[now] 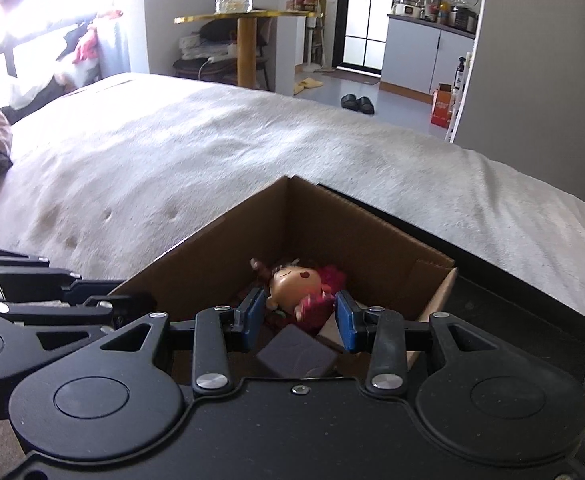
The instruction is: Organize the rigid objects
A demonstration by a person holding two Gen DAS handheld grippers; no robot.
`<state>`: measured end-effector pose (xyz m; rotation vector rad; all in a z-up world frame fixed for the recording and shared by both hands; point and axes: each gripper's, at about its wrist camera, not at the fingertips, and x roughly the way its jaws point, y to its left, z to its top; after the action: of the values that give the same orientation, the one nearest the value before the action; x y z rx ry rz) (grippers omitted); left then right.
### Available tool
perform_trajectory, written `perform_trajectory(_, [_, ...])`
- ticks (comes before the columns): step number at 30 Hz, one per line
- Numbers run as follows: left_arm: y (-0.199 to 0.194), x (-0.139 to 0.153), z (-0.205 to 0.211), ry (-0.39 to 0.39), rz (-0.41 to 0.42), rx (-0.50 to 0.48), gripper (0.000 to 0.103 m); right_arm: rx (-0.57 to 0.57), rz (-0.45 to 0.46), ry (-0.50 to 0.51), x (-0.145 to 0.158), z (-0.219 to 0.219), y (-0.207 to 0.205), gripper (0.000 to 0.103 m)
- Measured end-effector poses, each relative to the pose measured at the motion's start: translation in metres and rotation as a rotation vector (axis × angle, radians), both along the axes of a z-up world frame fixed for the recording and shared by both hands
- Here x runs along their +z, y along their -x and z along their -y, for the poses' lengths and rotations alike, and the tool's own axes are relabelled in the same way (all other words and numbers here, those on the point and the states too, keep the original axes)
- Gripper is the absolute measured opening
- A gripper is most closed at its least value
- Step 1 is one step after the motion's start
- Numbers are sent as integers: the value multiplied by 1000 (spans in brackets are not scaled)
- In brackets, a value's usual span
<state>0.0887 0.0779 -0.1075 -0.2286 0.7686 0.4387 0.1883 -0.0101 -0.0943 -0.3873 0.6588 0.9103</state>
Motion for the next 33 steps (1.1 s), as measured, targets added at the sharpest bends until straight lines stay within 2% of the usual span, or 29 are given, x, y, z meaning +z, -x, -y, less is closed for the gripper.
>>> perform_trajectory(8, [0, -2, -3, 14, 6, -6, 13, 7, -6, 26, -5, -8, 4, 39])
perform_trajectory(13, [-1, -1, -3, 19, 2, 2, 13, -4, -14, 30, -4, -4, 6, 43])
perform_trajectory(16, [-3, -1, -1, 21, -11, 4, 13, -28, -24, 27, -1, 3, 6, 54])
perform_trajectory(18, [-4, -1, 0, 20, -24, 2, 13, -54, -25, 14, 3, 11, 7, 66])
perform_trajectory(23, [-6, 6, -1, 27, -47, -13, 19, -114, -32, -3, 13, 34, 4, 74])
perform_trajectory(25, [-7, 13, -3, 20, -50, -14, 28, -144, -36, -13, 18, 46, 1, 77])
perform_trajectory(27, [-8, 20, -4, 20, -47, -17, 46, -166, -43, -19, 21, 56, -1, 80])
perform_trajectory(32, [-6, 38, -8, 7, -43, -43, 73, -218, -75, -21, 24, 80, -4, 83])
perform_trajectory(33, [-6, 41, -8, 2, -46, -49, 75, -226, -84, -27, 24, 85, -5, 83])
